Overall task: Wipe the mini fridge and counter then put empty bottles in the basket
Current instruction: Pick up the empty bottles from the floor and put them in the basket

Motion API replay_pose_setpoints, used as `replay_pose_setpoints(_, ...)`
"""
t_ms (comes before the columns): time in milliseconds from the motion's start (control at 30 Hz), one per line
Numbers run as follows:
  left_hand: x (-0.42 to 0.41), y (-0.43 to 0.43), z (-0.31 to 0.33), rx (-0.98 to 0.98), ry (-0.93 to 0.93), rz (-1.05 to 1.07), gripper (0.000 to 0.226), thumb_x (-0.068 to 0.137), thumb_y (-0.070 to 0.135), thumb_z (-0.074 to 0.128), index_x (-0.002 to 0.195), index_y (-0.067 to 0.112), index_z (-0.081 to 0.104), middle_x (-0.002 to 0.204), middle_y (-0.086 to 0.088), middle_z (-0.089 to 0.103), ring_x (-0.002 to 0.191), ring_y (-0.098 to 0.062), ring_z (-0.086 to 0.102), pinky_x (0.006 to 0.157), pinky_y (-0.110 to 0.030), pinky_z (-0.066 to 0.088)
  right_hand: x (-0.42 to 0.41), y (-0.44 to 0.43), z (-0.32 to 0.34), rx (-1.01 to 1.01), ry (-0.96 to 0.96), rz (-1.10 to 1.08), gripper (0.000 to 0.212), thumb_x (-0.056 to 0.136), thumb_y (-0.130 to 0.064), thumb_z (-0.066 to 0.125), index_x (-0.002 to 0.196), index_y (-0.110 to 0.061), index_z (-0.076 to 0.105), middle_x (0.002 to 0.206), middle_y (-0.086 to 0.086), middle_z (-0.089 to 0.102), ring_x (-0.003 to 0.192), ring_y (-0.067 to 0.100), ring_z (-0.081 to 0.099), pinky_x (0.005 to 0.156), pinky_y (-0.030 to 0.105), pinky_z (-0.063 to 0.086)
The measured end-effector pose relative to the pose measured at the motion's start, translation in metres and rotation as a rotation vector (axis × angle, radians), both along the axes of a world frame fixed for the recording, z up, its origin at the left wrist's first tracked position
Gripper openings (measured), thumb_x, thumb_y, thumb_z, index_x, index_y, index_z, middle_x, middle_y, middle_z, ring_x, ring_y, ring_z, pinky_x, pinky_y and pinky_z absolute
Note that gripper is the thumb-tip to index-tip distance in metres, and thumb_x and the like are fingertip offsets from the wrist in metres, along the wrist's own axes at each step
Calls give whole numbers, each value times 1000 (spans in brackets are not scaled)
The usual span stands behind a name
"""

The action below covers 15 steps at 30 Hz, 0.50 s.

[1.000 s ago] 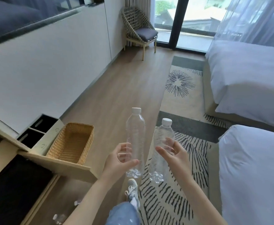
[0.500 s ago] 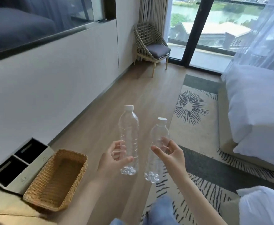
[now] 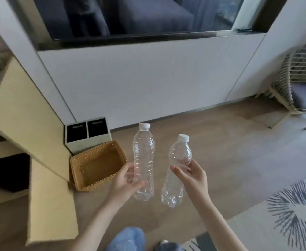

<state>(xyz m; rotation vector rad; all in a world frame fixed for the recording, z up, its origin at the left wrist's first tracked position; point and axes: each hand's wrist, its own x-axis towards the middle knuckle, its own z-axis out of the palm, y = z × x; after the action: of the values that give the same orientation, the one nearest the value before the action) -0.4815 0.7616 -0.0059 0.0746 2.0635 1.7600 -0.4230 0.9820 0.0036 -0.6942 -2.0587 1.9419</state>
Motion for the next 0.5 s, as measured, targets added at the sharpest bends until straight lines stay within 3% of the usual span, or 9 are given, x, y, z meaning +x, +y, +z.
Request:
replay_pose_setpoints(100, -2, -5, -5, 20, -43, 197, 69, 48, 43, 86, 111, 26, 65, 106, 5, 72, 99, -10, 68, 74, -23, 55, -45, 7, -2, 2, -7, 181, 26, 77, -14, 86, 97, -11, 70, 84, -2, 77, 77, 6, 73, 62, 14, 52)
replay_pose_setpoints(200, -4, -16, -16, 30, -96, 378, 70, 45, 42, 88, 109, 29, 65, 101, 8, 74, 95, -8, 70, 64, -18, 54, -90, 0, -9, 12, -16, 333, 34, 73, -26, 88, 93, -7, 68, 80, 2, 75, 74, 7, 72, 60, 15, 52)
replay_pose_setpoints(300, -15, -32, -27, 29, -118, 525, 68, 44, 47, 90, 108, 41, 66, 104, 21, 72, 94, 1, 69, 64, -13, 53, -135, -17, -18, 45, -29, 466, 40, 72, -32, 89, 90, -6, 65, 81, 2, 75, 76, 9, 73, 61, 17, 53)
replay_pose_setpoints(500, -66, -69, -51, -10, -138, 738, 71, 46, 66, 89, 109, 54, 61, 110, 25, 69, 98, 3, 68, 77, -24, 51, -244, -74, -37, 120, -45, 739, 30, 75, -35, 86, 96, -21, 69, 91, -9, 76, 85, 7, 73, 69, 22, 58)
